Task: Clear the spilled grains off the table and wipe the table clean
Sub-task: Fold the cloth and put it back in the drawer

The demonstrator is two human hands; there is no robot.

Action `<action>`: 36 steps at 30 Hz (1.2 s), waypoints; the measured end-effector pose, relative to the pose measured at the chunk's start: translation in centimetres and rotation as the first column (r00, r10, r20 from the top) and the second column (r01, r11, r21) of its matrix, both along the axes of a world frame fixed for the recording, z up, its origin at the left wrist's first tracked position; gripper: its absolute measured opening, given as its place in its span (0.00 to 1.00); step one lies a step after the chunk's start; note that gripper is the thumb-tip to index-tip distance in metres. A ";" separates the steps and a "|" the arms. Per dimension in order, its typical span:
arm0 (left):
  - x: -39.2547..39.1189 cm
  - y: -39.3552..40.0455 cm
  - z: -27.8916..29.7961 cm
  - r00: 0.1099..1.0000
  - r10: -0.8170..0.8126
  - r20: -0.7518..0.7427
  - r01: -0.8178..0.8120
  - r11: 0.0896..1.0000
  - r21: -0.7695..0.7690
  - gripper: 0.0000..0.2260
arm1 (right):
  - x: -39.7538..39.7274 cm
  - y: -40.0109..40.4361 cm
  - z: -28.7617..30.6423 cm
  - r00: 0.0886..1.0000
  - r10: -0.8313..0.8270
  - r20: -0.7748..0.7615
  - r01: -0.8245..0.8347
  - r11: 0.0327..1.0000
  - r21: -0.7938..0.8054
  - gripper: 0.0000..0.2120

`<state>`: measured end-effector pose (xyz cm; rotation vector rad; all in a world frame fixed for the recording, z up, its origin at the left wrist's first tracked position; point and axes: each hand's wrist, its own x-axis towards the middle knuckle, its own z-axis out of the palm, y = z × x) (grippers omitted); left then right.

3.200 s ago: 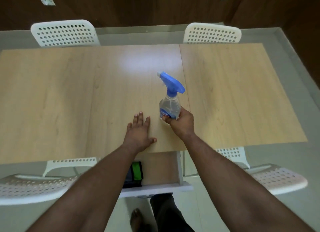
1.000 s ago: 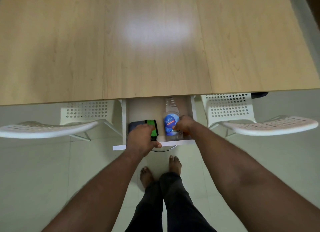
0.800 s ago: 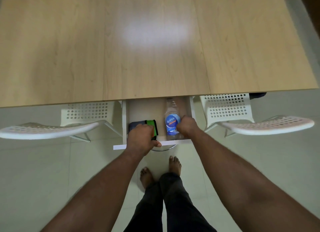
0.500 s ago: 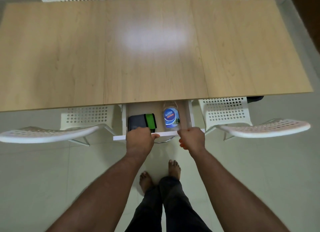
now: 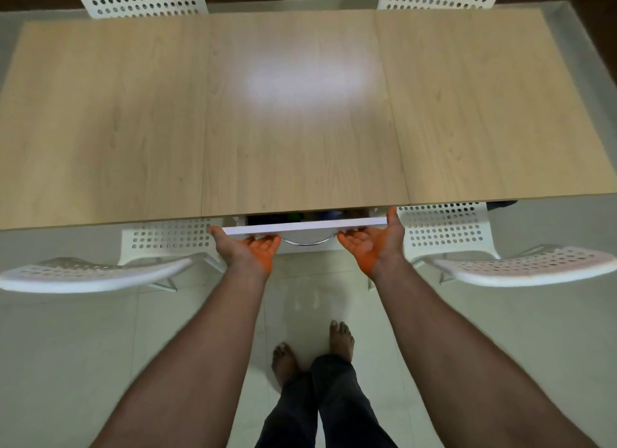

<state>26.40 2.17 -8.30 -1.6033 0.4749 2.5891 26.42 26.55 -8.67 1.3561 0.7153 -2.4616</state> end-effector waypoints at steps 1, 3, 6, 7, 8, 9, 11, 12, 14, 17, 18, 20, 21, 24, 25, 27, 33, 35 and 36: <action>-0.7 -0.3 0.0 0.999 0.022 -0.024 -0.021 0.999 0.031 0.52 | -0.7 -0.1 0.1 1.000 -0.009 -0.009 0.008 1.000 -0.011 0.49; -1.9 -0.8 -0.3 0.996 0.056 -0.066 -0.052 0.997 0.059 0.53 | -2.1 -0.4 0.2 0.999 -0.033 -0.026 0.032 0.999 -0.040 0.50; -3.2 -0.7 0.0 0.993 0.069 -0.097 -0.062 0.996 0.068 0.53 | -3.7 -0.6 0.3 0.996 -0.063 -0.058 0.059 0.996 -0.068 0.49; -3.4 -0.5 0.2 0.992 0.079 -0.100 -0.072 0.995 0.067 0.53 | -4.0 -0.7 0.3 0.996 -0.065 -0.069 0.060 0.996 -0.069 0.49; -3.4 -0.3 0.4 0.990 0.081 -0.116 -0.074 0.995 0.066 0.53 | -4.1 -0.7 0.2 0.995 -0.060 -0.078 0.055 0.996 -0.065 0.49; -3.3 -0.2 0.5 0.989 0.077 -0.129 -0.069 0.996 0.062 0.52 | -4.0 -0.7 0.2 0.995 -0.049 -0.085 0.045 0.997 -0.056 0.49; -2.5 -0.1 0.2 0.988 0.045 -0.146 -0.037 0.998 0.055 0.49 | -3.3 -0.7 -0.1 0.995 -0.019 -0.095 0.016 0.999 -0.032 0.49; -2.0 -0.1 -0.2 0.986 0.022 -0.165 -0.014 0.999 0.048 0.47 | -2.8 -0.7 -0.4 0.995 -0.001 -0.098 0.000 1.000 -0.016 0.48; -1.5 -0.2 -1.0 0.981 -0.059 -0.184 0.059 0.998 -0.003 0.43 | -2.1 -0.7 -1.0 0.994 0.022 -0.106 -0.020 1.000 0.017 0.46; -1.1 0.0 -2.9 0.966 -0.242 -0.087 0.225 0.959 -0.169 0.37 | -1.5 -1.1 -3.2 0.995 0.063 -0.080 -0.057 0.995 0.077 0.41; -1.2 0.1 -3.7 0.947 -0.319 -0.036 0.302 0.924 -0.237 0.36 | -1.5 -1.3 -3.9 0.994 0.093 -0.055 -0.086 0.990 0.116 0.39; -1.0 0.6 -5.6 0.892 -0.443 0.090 0.446 0.828 -0.339 0.33 | -1.4 -2.1 -5.9 0.984 0.170 0.050 -0.177 0.962 0.209 0.32; -0.8 1.0 -6.8 0.852 -0.498 0.163 0.520 0.765 -0.380 0.29 | -1.2 -2.7 -6.9 0.968 0.224 0.111 -0.245 0.937 0.248 0.26; 0.1 2.0 -10.7 0.645 -0.645 0.411 0.692 0.265 -0.671 0.13 | -0.5 -4.0 -11.2 0.797 0.518 0.311 -0.584 0.528 0.616 0.09; 0.6 2.1 -12.2 0.538 -0.672 0.509 0.677 -0.016 -0.736 0.10 | -0.3 -4.1 -13.1 0.674 0.623 0.397 -0.615 0.177 0.768 0.12; 1.2 2.2 -14.1 0.389 -0.691 0.609 0.493 -0.402 -0.771 0.09 | -0.4 -4.6 -15.2 0.369 0.769 0.522 -0.406 -0.372 0.835 0.23; 1.1 1.5 -16.2 0.334 -0.652 0.681 0.167 -0.670 -0.723 0.18 | -1.6 -5.9 -17.7 -0.085 0.648 0.757 -0.109 -0.761 0.640 0.40; 0.8 1.7 -16.2 0.381 -0.642 0.666 0.073 -0.697 -0.713 0.18 | -1.5 -6.2 -18.3 -0.047 0.642 0.765 -0.093 -0.765 0.637 0.39; 0.6 1.8 -16.2 0.405 -0.641 0.652 0.026 -0.705 -0.709 0.19 | -1.5 -6.3 -18.2 -0.026 0.645 0.764 -0.093 -0.762 0.641 0.37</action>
